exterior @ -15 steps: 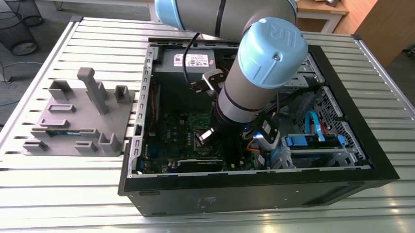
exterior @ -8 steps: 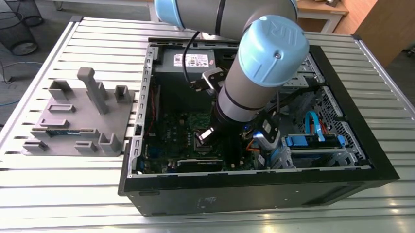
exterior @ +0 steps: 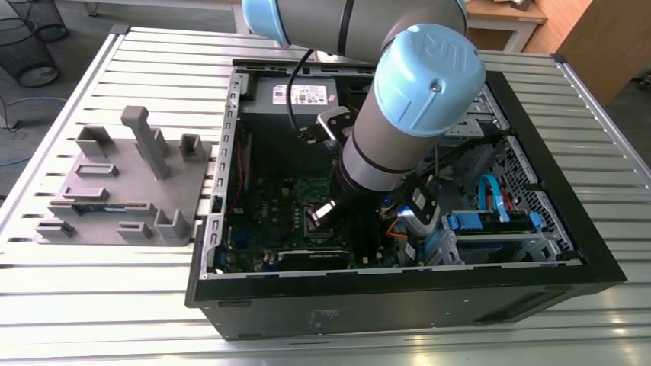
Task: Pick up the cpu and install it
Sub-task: 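Install the first cpu locking lever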
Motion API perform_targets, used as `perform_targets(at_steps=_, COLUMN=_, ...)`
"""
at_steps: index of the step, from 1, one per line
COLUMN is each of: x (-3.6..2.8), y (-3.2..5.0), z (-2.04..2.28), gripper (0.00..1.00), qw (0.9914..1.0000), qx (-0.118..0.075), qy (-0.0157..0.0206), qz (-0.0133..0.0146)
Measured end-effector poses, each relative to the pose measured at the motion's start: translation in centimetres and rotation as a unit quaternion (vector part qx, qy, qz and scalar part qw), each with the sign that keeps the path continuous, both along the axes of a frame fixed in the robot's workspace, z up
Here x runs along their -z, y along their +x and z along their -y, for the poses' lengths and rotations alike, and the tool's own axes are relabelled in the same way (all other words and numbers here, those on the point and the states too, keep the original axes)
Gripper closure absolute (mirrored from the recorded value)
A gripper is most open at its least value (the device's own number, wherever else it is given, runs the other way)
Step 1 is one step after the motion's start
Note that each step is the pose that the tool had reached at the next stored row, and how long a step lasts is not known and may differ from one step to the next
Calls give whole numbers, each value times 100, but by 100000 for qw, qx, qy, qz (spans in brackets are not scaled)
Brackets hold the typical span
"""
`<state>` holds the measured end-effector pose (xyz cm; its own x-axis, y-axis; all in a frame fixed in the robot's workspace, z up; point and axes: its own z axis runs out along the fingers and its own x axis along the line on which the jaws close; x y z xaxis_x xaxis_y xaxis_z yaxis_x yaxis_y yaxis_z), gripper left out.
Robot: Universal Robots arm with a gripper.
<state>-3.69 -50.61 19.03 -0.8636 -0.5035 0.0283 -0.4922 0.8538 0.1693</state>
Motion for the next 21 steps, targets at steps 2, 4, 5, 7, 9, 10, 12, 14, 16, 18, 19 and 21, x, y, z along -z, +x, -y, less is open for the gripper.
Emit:
perform_targets(at_steps=2, x=2, y=-1, z=0, gripper=89, qw=100000, qx=-8, qy=19, qz=9)
perform_targets(at_steps=4, x=8, y=-4, z=0, gripper=89, qw=100000, qx=-17, qy=153, qz=30)
perform_targets(at_steps=5, x=10, y=-6, z=0, gripper=89, qw=100000, qx=-50, qy=233, qz=36)
perform_targets(at_steps=7, x=22, y=-8, z=0, gripper=89, qw=99999, qx=-176, qy=340, qz=53)
perform_targets(at_steps=9, x=36, y=-8, z=2, gripper=89, qw=99999, qx=-384, qy=316, qz=93)
perform_targets(at_steps=10, x=42, y=-8, z=2, gripper=89, qw=99998, qx=-486, qy=352, qz=115)
perform_targets(at_steps=12, x=52, y=-3, z=0, gripper=89, qw=99996, qx=-711, qy=456, qz=160)
perform_targets(at_steps=14, x=55, y=-1, z=0, gripper=89, qw=99994, qx=-1013, qy=479, qz=168)
perform_targets(at_steps=16, x=48, y=-1, z=0, gripper=89, qw=99989, qx=-1387, qy=411, qz=142)
perform_targets(at_steps=18, x=57, y=-1, z=2, gripper=89, qw=99985, qx=-1670, qy=487, qz=167)
perform_targets(at_steps=19, x=56, y=-1, z=2, gripper=89, qw=99985, qx=-1679, qy=480, qz=163)
perform_targets(at_steps=21, x=56, y=-1, z=2, gripper=89, qw=99984, qx=-1688, qy=484, qz=165)
